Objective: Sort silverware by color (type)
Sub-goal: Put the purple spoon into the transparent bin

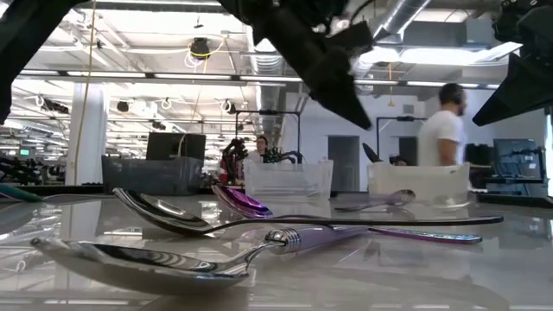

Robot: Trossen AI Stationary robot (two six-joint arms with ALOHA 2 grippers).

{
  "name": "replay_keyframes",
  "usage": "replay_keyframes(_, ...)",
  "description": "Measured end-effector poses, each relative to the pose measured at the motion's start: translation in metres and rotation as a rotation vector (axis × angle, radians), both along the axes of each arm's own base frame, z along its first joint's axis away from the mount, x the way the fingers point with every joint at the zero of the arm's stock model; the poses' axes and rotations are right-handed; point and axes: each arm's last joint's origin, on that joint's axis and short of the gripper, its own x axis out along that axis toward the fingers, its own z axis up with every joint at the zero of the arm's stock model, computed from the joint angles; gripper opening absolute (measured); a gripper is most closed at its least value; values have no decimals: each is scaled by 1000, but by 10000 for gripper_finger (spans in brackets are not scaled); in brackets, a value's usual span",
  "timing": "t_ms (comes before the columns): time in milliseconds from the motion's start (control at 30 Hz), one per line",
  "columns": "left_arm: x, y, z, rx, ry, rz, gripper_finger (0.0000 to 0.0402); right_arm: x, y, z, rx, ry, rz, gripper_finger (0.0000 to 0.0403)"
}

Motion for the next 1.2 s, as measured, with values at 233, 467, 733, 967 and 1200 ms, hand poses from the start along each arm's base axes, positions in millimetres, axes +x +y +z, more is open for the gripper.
replay_keyframes(233, -39, 45, 32, -51, 121, 46, 1, 0, 0, 0, -3, 2, 2, 24)
replay_keyframes(467, -41, 39, -18, -259, 102, -227, 0, 1, 1, -1, -57, 30, 37, 24)
replay_keyframes(733, -14, -6, -58, 0, 4, -287, 52, 3, -1, -1, -82, 19, 31, 24)
replay_keyframes(967, -2, -8, -57, 146, -6, -287, 149, 5, 1, -1, -55, -3, 30, 25)
replay_keyframes(1200, -6, 25, -60, 147, -7, -303, 177, 7, 3, 0, -30, -30, 29, 24)
